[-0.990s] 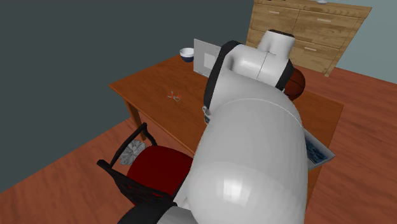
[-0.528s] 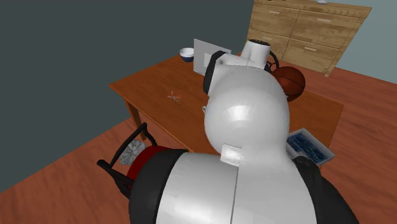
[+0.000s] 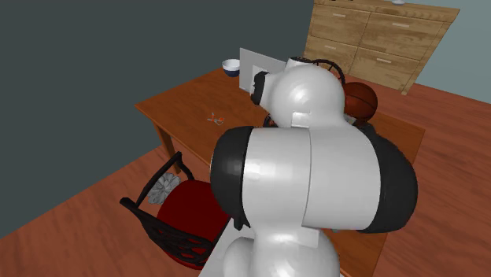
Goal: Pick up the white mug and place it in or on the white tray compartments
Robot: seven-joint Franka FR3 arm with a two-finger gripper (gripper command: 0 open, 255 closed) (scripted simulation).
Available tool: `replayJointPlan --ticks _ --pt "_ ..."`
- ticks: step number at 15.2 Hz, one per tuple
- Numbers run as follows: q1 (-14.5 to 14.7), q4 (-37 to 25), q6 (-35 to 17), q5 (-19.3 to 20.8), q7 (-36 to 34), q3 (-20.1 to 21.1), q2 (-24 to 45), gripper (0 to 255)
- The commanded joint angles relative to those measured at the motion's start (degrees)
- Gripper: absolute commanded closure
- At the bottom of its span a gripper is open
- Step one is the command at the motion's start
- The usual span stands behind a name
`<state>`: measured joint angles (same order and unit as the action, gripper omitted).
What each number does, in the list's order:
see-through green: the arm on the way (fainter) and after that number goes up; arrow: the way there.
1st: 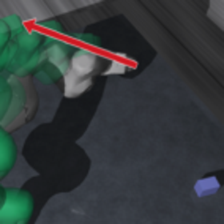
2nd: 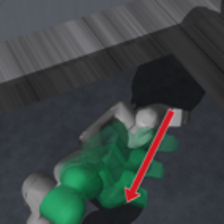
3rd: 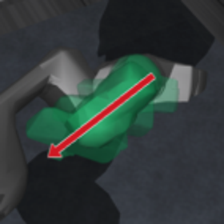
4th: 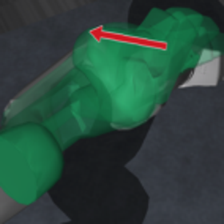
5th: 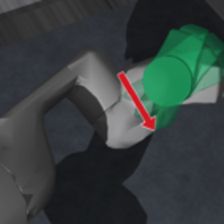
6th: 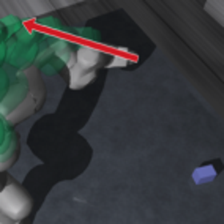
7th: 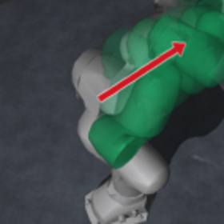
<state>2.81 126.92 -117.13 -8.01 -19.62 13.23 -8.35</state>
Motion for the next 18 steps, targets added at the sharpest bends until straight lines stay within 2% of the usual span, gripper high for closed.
replayJointPlan --ticks 1,5,13,18 --pt "0.2 -2.3 -2.4 1.3 -1.8 0.8 4.5 0" --pt "1.2 -8.5 -5.2 4.5 -5.9 1.9 13.6 0" --pt "1.6 -5.8 -10.8 5.3 -6.5 1.9 16.6 0" --pt "1.6 -5.8 -10.8 5.3 -6.5 1.9 16.6 0"
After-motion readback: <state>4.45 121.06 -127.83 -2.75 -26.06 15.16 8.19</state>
